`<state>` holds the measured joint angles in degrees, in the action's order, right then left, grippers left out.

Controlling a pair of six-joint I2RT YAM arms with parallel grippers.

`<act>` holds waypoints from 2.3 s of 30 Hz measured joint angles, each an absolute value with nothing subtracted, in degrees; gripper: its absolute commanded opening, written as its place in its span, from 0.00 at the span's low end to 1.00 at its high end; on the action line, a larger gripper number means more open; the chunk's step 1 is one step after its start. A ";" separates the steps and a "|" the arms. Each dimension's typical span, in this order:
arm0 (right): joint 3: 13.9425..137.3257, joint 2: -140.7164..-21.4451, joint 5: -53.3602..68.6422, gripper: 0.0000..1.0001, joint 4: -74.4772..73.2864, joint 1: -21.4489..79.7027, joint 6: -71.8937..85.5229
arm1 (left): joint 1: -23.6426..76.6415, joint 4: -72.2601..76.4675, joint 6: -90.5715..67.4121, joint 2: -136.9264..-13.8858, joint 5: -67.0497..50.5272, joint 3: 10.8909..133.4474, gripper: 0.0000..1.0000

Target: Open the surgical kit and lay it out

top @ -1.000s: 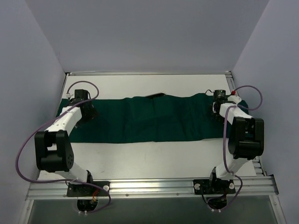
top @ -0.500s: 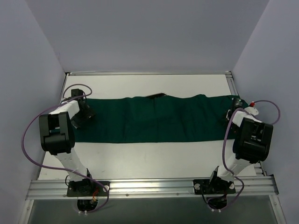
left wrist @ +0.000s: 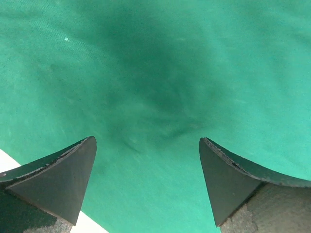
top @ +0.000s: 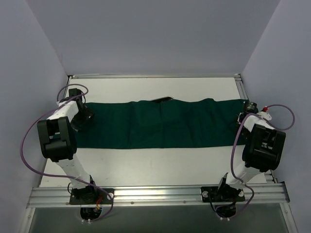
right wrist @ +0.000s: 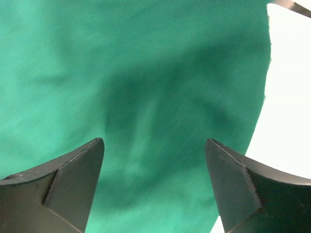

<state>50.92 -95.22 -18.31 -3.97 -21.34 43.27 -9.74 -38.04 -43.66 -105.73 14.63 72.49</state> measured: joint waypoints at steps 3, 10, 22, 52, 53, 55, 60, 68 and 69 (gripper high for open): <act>52.99 -94.06 -19.27 0.87 -5.74 -16.99 42.06 | -7.09 -41.93 -45.60 -105.62 16.88 78.28 0.96; 57.01 -90.15 -19.51 1.00 -6.33 -6.90 37.10 | 5.52 -48.56 -49.17 -106.72 23.09 96.97 0.96; 57.36 -88.71 -17.76 1.00 -6.55 10.70 27.14 | 17.32 -61.39 -52.36 -127.92 26.17 123.66 0.98; 56.99 -88.99 -16.64 0.99 -5.28 20.99 23.44 | 19.40 -67.99 -46.24 -148.11 24.82 139.98 0.80; 56.99 -88.99 -16.62 0.99 -5.28 21.06 23.44 | 19.40 -67.99 -46.19 -148.11 24.84 139.98 0.78; 56.99 -88.99 -16.62 0.99 -5.28 21.10 23.35 | 19.40 -67.94 -45.89 -148.09 24.84 139.81 0.72; 57.04 -88.99 -16.62 0.99 -5.30 21.10 23.24 | 19.40 -67.88 -45.32 -147.33 24.82 138.23 0.52; 57.45 -88.99 -16.67 0.99 -5.43 21.15 23.27 | 19.40 -67.99 -44.18 -145.86 24.82 137.58 0.39; 57.65 -88.99 -16.67 0.98 -5.43 21.15 23.29 | 19.40 -67.99 -44.10 -145.73 24.82 137.53 0.38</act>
